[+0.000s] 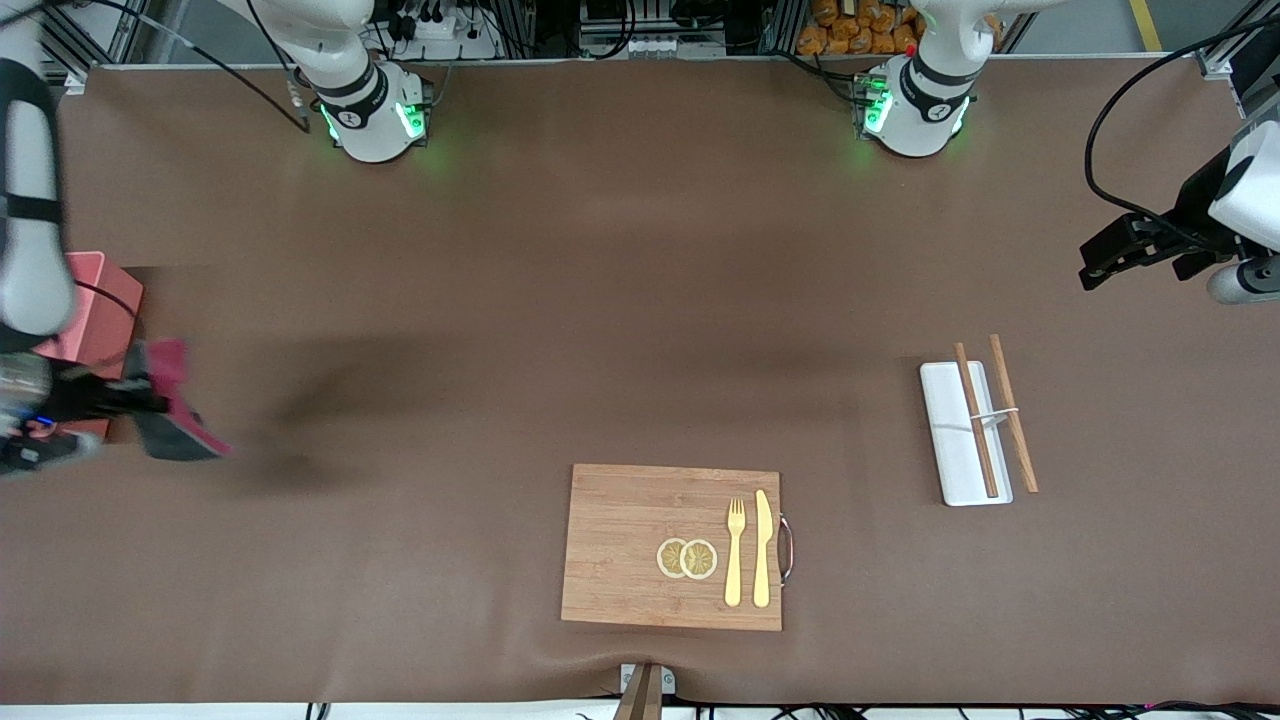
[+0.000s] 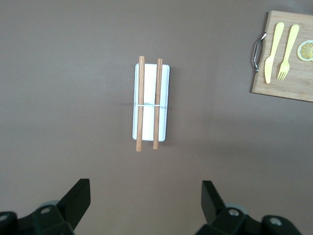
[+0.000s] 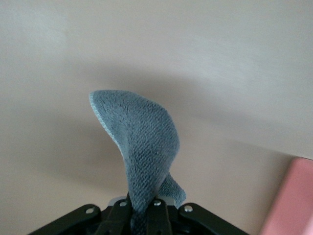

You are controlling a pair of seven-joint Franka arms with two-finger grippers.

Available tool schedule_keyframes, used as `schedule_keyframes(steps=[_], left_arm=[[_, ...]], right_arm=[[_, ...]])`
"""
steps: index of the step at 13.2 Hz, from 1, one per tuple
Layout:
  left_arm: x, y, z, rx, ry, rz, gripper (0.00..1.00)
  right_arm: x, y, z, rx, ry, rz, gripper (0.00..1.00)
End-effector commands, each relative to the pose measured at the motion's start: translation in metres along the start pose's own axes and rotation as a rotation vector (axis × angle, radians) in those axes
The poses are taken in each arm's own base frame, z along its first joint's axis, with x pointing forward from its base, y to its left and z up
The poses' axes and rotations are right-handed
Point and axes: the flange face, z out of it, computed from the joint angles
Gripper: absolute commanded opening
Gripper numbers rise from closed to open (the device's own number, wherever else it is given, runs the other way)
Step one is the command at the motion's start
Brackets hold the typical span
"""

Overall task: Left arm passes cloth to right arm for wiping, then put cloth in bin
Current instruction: 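Lower the cloth into the pink bin and open the right gripper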

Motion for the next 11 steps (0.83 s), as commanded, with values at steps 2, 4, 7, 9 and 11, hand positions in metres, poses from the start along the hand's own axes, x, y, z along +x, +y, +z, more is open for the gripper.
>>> schedule_keyframes(steps=[2, 4, 7, 9, 11], left_arm=[[-0.003, -0.008, -0.002, -0.010, -0.009, 0.004, 1.00], [-0.003, -0.007, 0.003, -0.008, -0.018, 0.004, 1.00], [-0.004, -0.005, 0.003, -0.009, -0.018, 0.012, 1.00], [-0.004, -0.001, 0.004, -0.009, -0.020, 0.016, 1.00], [-0.005, -0.001, 0.005, -0.008, -0.024, 0.018, 1.00]], right_arm=[[-0.062, 0.077, -0.035, -0.095, -0.017, -0.104, 0.00], [-0.082, 0.117, -0.028, -0.151, -0.070, -0.138, 0.00], [-0.112, 0.180, -0.012, -0.185, -0.041, -0.223, 0.00], [-0.132, 0.207, 0.020, -0.159, -0.052, -0.244, 0.00], [-0.148, 0.239, 0.050, -0.184, -0.030, -0.280, 0.00]])
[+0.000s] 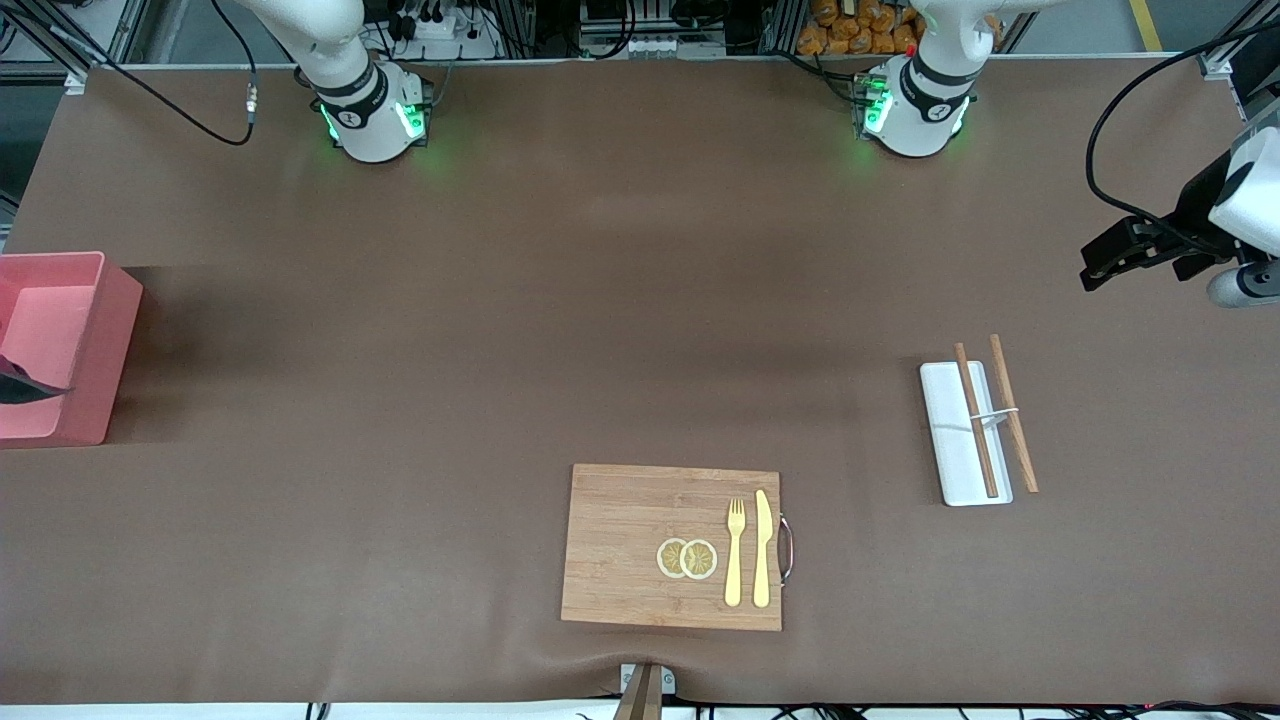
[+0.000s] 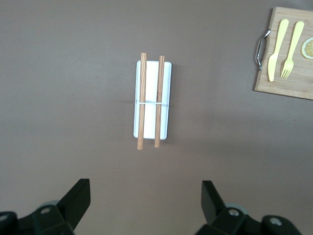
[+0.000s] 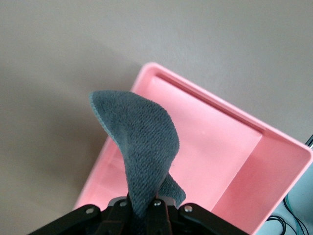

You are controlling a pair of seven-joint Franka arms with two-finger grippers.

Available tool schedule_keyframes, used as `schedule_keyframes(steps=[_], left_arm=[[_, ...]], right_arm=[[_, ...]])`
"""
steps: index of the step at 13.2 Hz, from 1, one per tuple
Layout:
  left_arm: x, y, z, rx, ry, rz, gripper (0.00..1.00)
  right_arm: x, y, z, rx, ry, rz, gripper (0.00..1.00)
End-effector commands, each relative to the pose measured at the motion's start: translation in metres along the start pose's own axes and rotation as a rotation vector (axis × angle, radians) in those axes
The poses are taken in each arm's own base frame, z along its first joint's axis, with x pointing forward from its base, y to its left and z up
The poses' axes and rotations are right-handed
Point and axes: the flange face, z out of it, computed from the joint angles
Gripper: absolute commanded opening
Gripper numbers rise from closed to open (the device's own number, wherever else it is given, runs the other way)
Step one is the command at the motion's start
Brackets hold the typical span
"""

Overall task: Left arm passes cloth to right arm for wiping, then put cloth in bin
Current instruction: 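Lower the cloth into the pink bin and open the right gripper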

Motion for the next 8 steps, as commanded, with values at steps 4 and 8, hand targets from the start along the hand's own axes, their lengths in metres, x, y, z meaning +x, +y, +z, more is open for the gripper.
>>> schedule_keyframes(steps=[4, 8], left_arm=[[-0.007, 0.004, 0.000, -0.009, -0.012, 0.026, 1.00], [-0.007, 0.004, 0.000, -0.011, -0.013, 0.026, 1.00]], right_arm=[[-0.037, 0.037, 0.052, -0.047, 0.042, -0.039, 0.99], [-0.030, 0.035, 0.044, -0.049, 0.045, -0.043, 1.00]])
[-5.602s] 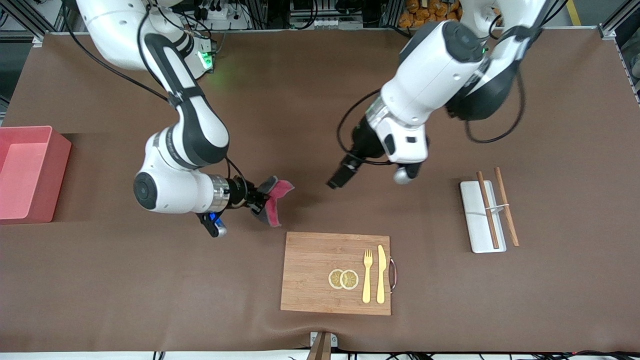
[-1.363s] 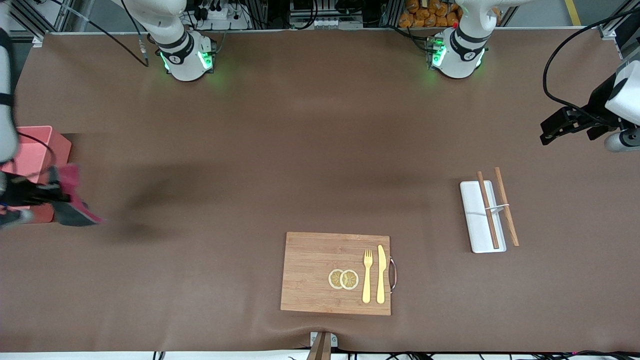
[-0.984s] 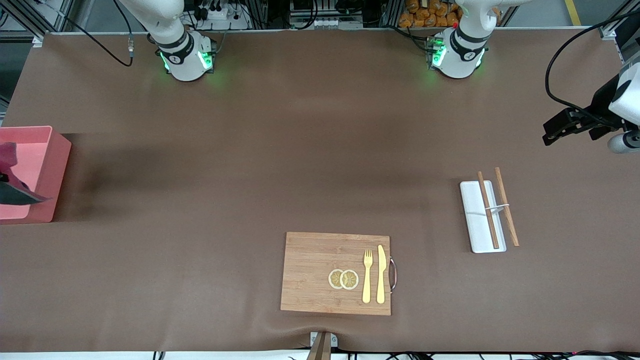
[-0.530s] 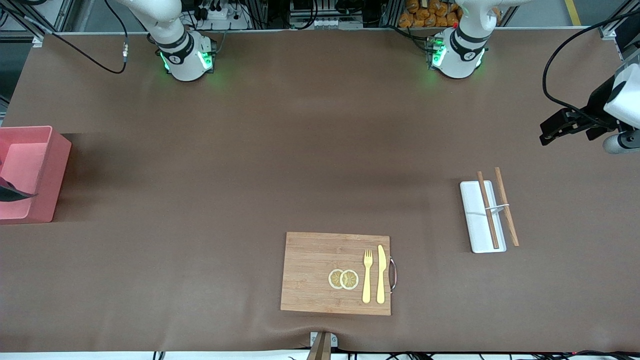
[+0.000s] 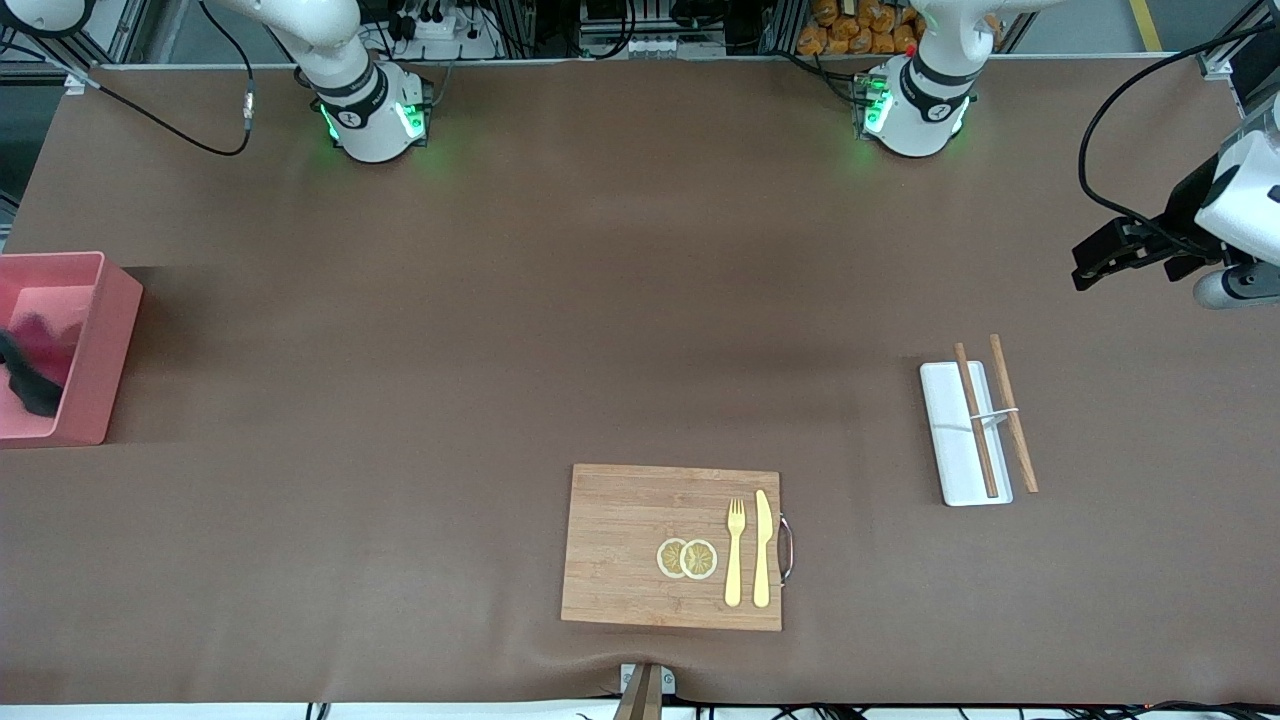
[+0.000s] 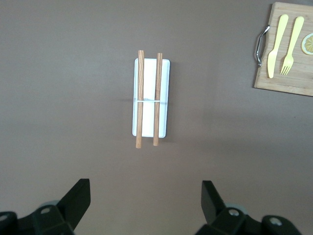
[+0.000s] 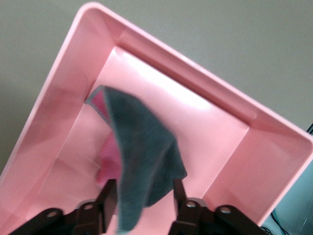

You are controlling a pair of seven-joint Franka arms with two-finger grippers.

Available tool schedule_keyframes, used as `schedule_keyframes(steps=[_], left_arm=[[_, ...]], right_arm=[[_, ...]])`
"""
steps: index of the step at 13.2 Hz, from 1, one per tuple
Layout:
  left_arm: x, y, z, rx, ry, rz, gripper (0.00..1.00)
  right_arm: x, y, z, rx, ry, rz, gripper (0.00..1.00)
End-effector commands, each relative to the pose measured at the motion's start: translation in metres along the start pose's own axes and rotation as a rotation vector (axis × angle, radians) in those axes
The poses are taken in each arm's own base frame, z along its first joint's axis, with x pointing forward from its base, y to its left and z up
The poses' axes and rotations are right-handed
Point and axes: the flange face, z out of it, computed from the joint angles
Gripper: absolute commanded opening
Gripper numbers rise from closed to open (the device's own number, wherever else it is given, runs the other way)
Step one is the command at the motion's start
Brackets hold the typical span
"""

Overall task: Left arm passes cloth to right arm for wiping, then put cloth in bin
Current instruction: 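Lower the cloth into the pink bin and open the right gripper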

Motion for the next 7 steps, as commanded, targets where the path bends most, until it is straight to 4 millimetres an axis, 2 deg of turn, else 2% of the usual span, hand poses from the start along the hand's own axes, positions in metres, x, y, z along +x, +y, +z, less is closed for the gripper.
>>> schedule_keyframes(steps=[1, 2, 4, 7], left_arm=[[-0.006, 0.001, -0.003, -0.012, -0.006, 0.020, 1.00], [-0.006, 0.001, -0.003, -0.011, -0.007, 0.021, 1.00], [-0.005, 0.000, -0.004, -0.012, -0.005, 0.018, 1.00], [-0.005, -0.001, -0.005, -0.011, -0.001, 0.016, 1.00]], right_arm=[[0.007, 0.001, -0.011, 0.002, 0.010, -0.013, 1.00], [0.012, -0.004, -0.013, 0.031, 0.004, -0.014, 1.00], [0.042, -0.020, -0.031, 0.065, -0.001, 0.037, 1.00], [0.096, -0.054, -0.067, 0.095, -0.025, 0.079, 1.00]])
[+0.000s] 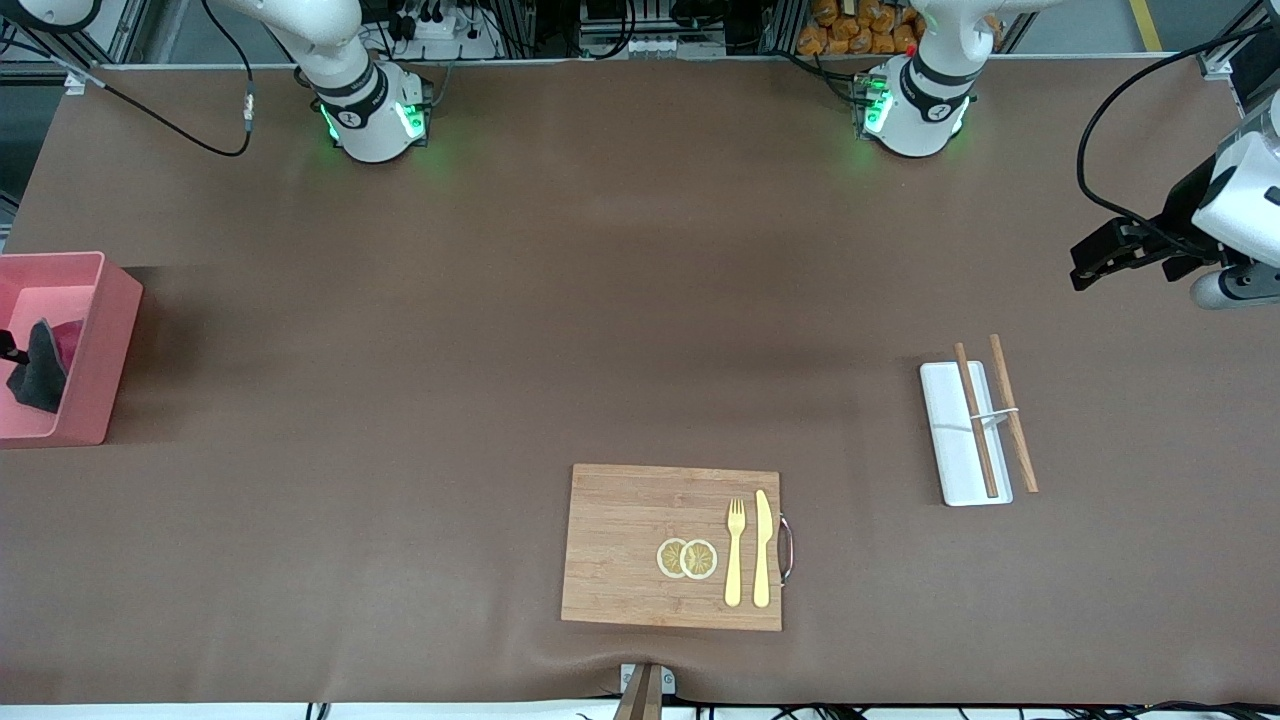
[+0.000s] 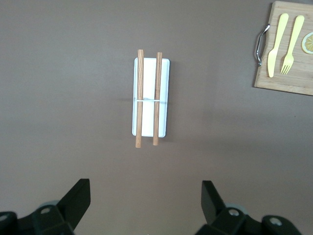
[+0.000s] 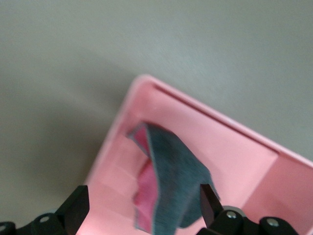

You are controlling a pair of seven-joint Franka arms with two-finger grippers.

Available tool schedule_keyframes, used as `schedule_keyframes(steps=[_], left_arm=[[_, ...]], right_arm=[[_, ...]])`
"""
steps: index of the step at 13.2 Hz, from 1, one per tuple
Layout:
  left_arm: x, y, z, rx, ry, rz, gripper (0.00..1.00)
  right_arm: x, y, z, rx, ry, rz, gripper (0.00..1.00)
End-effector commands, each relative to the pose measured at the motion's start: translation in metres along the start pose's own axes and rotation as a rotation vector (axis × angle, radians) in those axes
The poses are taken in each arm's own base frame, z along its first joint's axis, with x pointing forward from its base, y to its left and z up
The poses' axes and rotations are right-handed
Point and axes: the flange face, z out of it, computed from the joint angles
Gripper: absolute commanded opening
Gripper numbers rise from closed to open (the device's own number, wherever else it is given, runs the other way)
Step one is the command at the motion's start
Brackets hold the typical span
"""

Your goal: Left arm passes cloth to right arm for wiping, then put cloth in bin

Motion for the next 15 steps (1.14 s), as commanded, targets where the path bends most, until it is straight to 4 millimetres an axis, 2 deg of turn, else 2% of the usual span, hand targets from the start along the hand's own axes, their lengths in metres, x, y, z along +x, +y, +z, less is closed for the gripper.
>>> schedule_keyframes(steps=[1, 3, 7, 9, 11, 13, 14, 15], left_arm=[[-0.004, -0.003, -0.006, -0.012, 0.002, 0.015, 1.00], [-0.004, -0.004, -0.006, -0.013, 0.002, 0.012, 1.00], [-0.005, -0.004, -0.008, -0.015, 0.008, 0.010, 1.00], [-0.006, -0.003, -0.009, -0.017, 0.009, 0.012, 1.00], [-0.007, -0.003, -0.008, -0.016, 0.004, 0.015, 1.00], [-0.007, -0.003, -0.007, -0.015, 0.001, 0.013, 1.00], [-0.007, -0.003, -0.007, -0.015, 0.001, 0.012, 1.00], [-0.006, -0.003, -0.006, -0.015, -0.002, 0.014, 1.00]], right_arm=[[0.041, -0.037, -0.035, 0.000, -0.018, 0.044, 1.00], [0.078, -0.070, -0.052, 0.013, -0.043, 0.097, 1.00], [0.160, -0.144, -0.051, 0.035, -0.095, 0.198, 1.00], [0.203, -0.188, -0.052, 0.051, -0.080, 0.273, 1.00], [0.230, -0.229, -0.064, 0.108, -0.056, 0.375, 1.00], [0.253, -0.271, -0.086, 0.129, -0.032, 0.524, 1.00], [0.260, -0.296, -0.098, 0.120, -0.040, 0.589, 1.00], [0.258, -0.311, -0.107, 0.123, -0.045, 0.626, 1.00]])
